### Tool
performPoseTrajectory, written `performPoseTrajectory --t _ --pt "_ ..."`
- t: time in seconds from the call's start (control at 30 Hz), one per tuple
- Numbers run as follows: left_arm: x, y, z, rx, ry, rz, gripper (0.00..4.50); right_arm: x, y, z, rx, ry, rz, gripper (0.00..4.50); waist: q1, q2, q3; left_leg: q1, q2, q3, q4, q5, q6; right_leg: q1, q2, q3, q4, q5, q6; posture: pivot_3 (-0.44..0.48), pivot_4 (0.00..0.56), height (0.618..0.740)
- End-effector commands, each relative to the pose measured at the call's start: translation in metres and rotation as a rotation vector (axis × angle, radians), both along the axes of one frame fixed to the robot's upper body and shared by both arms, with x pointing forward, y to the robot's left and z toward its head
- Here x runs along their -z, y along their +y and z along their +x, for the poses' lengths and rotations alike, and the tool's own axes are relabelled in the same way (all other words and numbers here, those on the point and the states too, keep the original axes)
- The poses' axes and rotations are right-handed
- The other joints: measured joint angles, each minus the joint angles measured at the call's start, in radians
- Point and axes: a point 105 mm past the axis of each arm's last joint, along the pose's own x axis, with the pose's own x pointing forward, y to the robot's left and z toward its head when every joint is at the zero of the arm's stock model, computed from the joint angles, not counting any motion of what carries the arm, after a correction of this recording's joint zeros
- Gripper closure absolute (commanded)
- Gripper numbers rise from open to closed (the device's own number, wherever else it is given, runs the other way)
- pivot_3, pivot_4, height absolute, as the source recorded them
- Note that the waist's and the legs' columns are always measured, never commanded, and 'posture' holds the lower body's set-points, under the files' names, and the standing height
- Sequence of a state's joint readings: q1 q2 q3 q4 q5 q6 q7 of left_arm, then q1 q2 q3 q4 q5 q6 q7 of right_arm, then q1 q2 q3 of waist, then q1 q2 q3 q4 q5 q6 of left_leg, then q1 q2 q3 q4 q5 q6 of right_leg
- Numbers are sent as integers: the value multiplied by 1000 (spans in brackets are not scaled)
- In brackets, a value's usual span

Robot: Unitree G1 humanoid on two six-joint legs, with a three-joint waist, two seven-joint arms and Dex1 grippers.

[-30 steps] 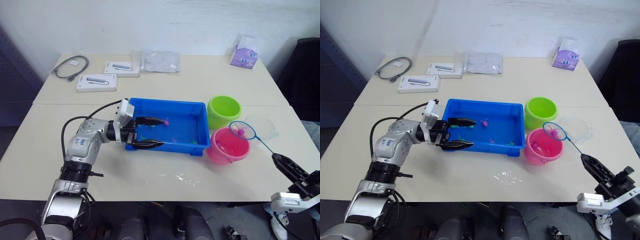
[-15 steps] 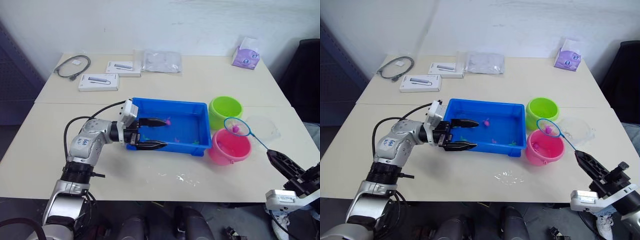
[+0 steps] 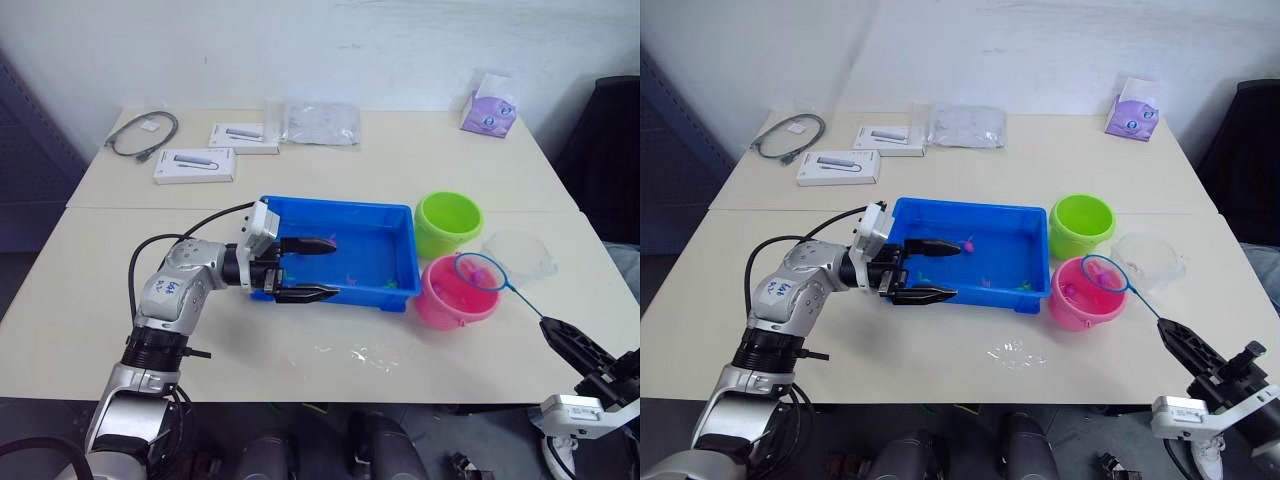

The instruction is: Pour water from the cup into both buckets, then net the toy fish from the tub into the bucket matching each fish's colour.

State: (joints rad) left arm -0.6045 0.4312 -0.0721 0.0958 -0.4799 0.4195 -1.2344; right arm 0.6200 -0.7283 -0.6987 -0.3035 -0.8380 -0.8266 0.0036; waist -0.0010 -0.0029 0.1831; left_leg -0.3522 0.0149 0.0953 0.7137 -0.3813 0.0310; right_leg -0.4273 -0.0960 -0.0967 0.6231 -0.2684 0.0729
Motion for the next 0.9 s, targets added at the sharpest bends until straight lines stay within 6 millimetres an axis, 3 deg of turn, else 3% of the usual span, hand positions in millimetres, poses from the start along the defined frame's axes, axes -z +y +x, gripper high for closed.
performPoseTrajectory --t 0.03,0.1,0.23,0.6,0.67,0.77,0.9 --pt "-7 -1 -2 9 -32 -24 32 -6 -3 -5 1 -13 -10 4500 0 0 0 0 0 0 0 0 0 0 0 0 0 0 0 0 150 740" --pt "-6 0 0 0 -32 -26 32 -18 -28 -3 124 -84 -21 4500 1 0 0 0 0 0 0 0 0 0 0 0 0 0 0 0 150 740" --pt "-6 1 2 1 -37 -22 32 0 -5 -2 4 -5 9 4500 0 0 0 0 0 0 0 0 0 0 0 0 -1 0 0 0 150 740" --pt "-8 1 6 -14 -45 -30 32 -6 -5 -3 29 -46 37 4500 0 1 0 0 0 0 0 0 0 0 0 0 0 0 0 0 150 740" --pt "-8 4 7 -28 -49 -27 32 -11 -6 -3 41 -57 109 4500 0 1 0 0 0 0 0 0 0 0 0 0 0 0 0 0 150 740" --pt "-6 17 10 -66 -56 -12 32 -30 2 4 4 -12 417 4500 -1 1 0 0 0 0 0 0 0 0 0 0 0 0 0 0 150 740" --pt "-3 42 14 -118 -64 29 32 -51 31 15 -154 148 732 4500 -10 1 0 2 1 0 0 0 0 0 0 0 1 0 0 0 150 740"
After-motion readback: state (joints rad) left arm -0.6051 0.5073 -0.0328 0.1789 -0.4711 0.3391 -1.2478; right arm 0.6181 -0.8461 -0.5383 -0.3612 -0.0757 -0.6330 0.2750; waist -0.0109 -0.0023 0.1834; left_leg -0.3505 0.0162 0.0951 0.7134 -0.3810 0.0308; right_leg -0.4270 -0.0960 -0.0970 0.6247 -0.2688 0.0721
